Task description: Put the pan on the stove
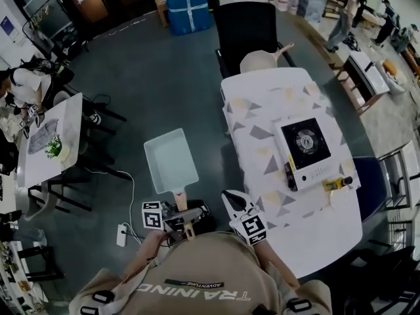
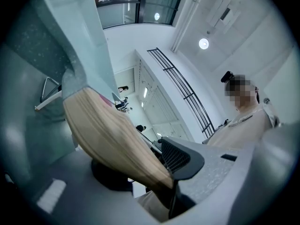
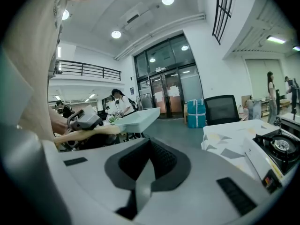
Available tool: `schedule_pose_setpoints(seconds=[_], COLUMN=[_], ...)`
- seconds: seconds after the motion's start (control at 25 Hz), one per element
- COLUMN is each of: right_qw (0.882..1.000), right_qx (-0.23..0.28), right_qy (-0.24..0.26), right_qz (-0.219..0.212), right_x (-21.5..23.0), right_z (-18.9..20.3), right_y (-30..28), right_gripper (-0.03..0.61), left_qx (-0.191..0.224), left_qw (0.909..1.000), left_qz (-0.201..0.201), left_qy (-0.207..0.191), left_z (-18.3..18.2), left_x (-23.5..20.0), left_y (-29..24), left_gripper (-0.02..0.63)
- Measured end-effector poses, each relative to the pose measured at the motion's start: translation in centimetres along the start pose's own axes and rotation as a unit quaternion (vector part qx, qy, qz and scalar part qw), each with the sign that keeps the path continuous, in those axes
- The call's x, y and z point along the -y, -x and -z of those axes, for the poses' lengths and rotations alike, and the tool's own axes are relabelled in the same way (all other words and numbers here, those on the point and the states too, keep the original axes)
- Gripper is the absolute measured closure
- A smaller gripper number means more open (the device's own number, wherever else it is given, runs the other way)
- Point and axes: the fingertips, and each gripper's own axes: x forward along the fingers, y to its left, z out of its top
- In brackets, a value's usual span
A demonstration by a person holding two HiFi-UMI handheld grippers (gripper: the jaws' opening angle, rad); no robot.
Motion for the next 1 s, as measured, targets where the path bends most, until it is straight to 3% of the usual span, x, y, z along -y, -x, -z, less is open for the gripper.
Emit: schedule_pose_setpoints(seconds=[0.24, 0.48, 0.68, 0.84, 1.0], right_qw=[0.999, 0.997, 0.995, 0.992, 0.993], right_qx=[0.000, -0.006, -0.029, -0.011, 0.009], right_qy=[0.015, -0.018, 0.002, 0.015, 0.010], right_qz=[0.030, 0.075, 0.094, 0.121, 0.117], right_x=[1.5, 2.9, 4.9, 7.9, 11.6], right_z=[-2.9, -2.7, -2.4, -3.1, -4.5], right_y=[-5.7, -7.5, -8.6, -10.5, -12.8], right_gripper=[0.574, 0.574, 0.574, 0.574, 0.574], left_qx=[-0.016, -0.043, -0.046, -0.058, -0.064], left_qw=[0.9998, 0.9990, 0.9989, 0.9983, 0.9979], left_qz=[0.014, 0.010, 0.007, 0.005, 0.008], left_qy=[-0.005, -0.002, -0.003, 0.002, 0.000], left_z=[-5.7, -8.6, -10.5, -12.5, -15.7], left_x=[-2.6, -5.6, -7.0, -8.4, -9.5], left_y=[2.6, 4.3, 3.8, 2.3, -0.2], left_gripper=[0.433, 0.433, 0.433, 0.433, 0.433])
